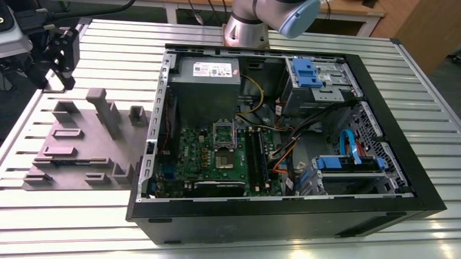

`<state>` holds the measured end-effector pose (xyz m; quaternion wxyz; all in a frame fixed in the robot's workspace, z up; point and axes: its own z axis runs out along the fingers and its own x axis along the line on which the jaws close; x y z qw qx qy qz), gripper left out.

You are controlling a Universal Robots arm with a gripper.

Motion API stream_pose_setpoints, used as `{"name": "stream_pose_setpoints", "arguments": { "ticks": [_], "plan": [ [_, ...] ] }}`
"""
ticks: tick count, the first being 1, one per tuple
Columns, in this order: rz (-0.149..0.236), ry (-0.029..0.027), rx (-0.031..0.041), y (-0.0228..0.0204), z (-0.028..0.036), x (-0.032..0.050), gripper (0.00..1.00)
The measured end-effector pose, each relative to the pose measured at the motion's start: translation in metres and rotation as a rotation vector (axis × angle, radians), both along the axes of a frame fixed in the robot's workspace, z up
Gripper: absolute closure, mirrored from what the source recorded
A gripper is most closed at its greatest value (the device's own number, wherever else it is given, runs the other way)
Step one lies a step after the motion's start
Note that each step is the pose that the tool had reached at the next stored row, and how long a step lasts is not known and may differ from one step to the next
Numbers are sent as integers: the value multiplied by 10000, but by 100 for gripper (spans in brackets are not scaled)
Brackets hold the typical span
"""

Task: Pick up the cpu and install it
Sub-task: 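Pick up the cpu and move it towards the insertion slot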

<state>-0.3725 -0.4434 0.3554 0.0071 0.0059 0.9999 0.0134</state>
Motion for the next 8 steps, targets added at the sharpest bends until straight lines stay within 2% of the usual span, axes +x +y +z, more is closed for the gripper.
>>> {"name": "stream_pose_setpoints", "arguments": {
  "ticks": [8],
  "plan": [
    [0, 3, -2, 0, 2, 61, 53]
  ]
}}
